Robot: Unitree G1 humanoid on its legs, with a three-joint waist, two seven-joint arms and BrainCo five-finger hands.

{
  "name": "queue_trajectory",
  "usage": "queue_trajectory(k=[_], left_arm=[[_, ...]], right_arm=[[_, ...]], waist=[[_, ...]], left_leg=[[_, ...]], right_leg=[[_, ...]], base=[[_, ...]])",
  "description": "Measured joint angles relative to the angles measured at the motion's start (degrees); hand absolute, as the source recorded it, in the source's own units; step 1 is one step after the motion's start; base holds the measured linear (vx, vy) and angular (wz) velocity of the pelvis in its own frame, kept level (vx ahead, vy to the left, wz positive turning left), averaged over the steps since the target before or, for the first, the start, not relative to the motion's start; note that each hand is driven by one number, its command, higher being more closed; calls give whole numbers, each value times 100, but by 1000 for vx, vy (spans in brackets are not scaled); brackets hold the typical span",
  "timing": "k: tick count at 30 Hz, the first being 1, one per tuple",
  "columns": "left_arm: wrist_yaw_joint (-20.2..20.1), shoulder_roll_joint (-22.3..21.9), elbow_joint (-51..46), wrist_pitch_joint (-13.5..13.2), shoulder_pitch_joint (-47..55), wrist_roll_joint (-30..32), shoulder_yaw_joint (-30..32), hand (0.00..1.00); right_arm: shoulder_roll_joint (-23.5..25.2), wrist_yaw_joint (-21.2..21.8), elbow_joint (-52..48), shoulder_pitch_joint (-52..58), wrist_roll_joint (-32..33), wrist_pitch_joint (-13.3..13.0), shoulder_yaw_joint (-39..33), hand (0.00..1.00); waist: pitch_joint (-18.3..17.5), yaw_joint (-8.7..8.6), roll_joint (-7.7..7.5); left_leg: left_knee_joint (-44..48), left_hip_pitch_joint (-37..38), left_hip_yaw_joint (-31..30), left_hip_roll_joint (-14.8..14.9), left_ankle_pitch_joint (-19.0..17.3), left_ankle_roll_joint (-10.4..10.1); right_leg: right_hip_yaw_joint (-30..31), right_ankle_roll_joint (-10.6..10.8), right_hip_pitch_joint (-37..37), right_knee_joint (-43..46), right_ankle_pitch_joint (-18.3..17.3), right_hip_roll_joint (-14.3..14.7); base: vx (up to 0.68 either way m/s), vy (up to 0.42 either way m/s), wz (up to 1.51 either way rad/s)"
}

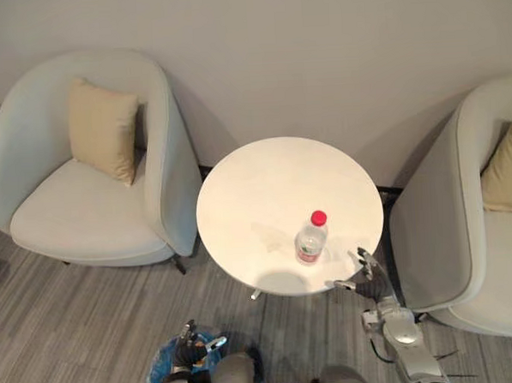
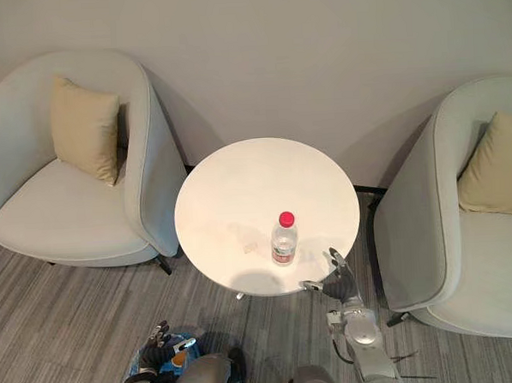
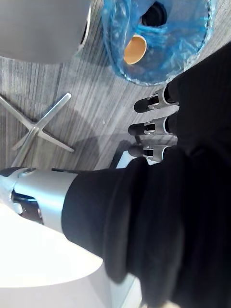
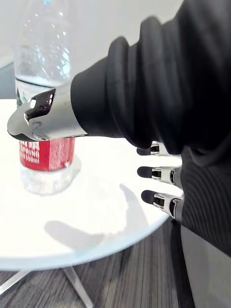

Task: Gather rubbish on tea table into small bin, then transfer packed bag to large trash can.

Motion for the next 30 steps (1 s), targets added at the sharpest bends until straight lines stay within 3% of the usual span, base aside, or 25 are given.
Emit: queue_trajectory(k=[2, 3, 4, 7, 9, 18, 19, 30], left_arm=[[0, 72, 1, -32, -11, 0, 2, 0], [-3, 173, 29, -42, 1, 0, 2, 0], [-4, 154, 149, -44, -26, 5, -3, 0], [-5, -28, 213, -62, 121, 13, -6, 0], [-22, -47, 216, -63, 128, 44, -13, 0], [-128, -11, 243, -106, 60, 141, -130, 0], [-128, 1, 286, -110, 43, 141, -139, 0], [-90, 70, 445, -114, 17, 136, -179, 0]], right_arm=[[-57, 0, -110, -83, -142, -55, 61, 0], [-94, 5, -132, -139, -190, -151, 81, 0], [-157, 10, -95, -185, -192, -178, 76, 0], [-365, 40, -99, -287, -249, -199, 231, 0], [-392, 107, -98, -239, -325, -200, 254, 0], [-387, 134, 118, -431, -344, -203, 437, 0], [-384, 128, 250, -538, -342, -202, 519, 100], [-276, -253, 1032, -1595, 83, -158, 722, 100]], waist=[[-35, 12, -60], [-71, 44, -145], [-105, 51, -180], [-169, 58, 124], [-214, 58, 200], [-236, 68, 160], [-235, 59, 162], [17, 111, 234]], left_leg=[[-7, 18, -67, 1, 0, -3], [36, -1, -160, -97, -14, -42], [86, -3, -321, -150, -53, -102], [-110, -39, -437, -41, 2, -209], [-276, -81, -573, -12, 78, -301], [-879, 23, -1007, -114, 468, -312], [-912, 24, -1054, -168, 499, -311], [-1297, -157, -1288, -226, 906, -329]], right_leg=[[120, -61, -213, -342, -5, 6], [109, -83, -263, -1092, 530, -44], [78, 16, -227, -1252, 703, -76], [14, -32, -100, -1752, 888, 21], [-103, -63, -12, -2066, 1031, 75], [-578, -103, 365, -2719, 1281, 67], [-625, -94, 390, -2758, 1297, 51], [-830, -70, 195, -2875, 1496, -26]], base=[[151, -45, 39], [165, -94, 45], [137, -93, 43], [89, -74, 11], [49, -73, 21], [41, -40, 27], [-15, 11, 21], [-69, 0, 12]])
